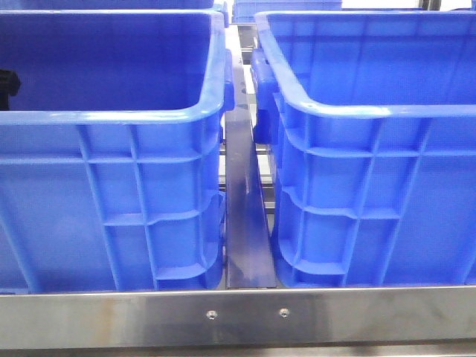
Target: Pick red and yellow buttons and place in box
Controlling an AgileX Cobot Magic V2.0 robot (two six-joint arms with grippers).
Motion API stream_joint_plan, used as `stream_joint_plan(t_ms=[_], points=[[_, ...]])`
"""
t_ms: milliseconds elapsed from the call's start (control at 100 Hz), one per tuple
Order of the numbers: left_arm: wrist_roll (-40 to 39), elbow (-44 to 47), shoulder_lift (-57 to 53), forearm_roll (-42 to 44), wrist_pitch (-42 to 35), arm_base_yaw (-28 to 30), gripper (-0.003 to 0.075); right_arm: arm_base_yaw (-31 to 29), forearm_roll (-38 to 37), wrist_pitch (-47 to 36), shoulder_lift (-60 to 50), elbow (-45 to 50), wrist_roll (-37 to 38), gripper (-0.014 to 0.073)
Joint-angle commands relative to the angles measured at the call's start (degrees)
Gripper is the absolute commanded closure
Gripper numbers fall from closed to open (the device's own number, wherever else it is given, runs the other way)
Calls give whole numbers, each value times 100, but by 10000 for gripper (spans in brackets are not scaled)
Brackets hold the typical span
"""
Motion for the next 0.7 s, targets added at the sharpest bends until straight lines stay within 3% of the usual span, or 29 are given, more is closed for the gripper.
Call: stream_joint_plan(t_ms=[0,120,330,520,690], points=[[-51,-195,-219,28,-287,14,235,-32,-64,-134,-30,-152,-85,661],[-51,-195,-273,28,-287,14,393,-32,-64,-134,-30,-152,-85,661],[-51,-195,-537,17,-251,14,740,-32,-64,-134,-30,-152,-85,661],[-44,-195,-1090,-24,11,-20,739,-32,-64,-134,-30,-152,-85,661],[-44,-61,-1808,-23,260,-416,739,-32,-64,-134,-30,-152,-85,661]])
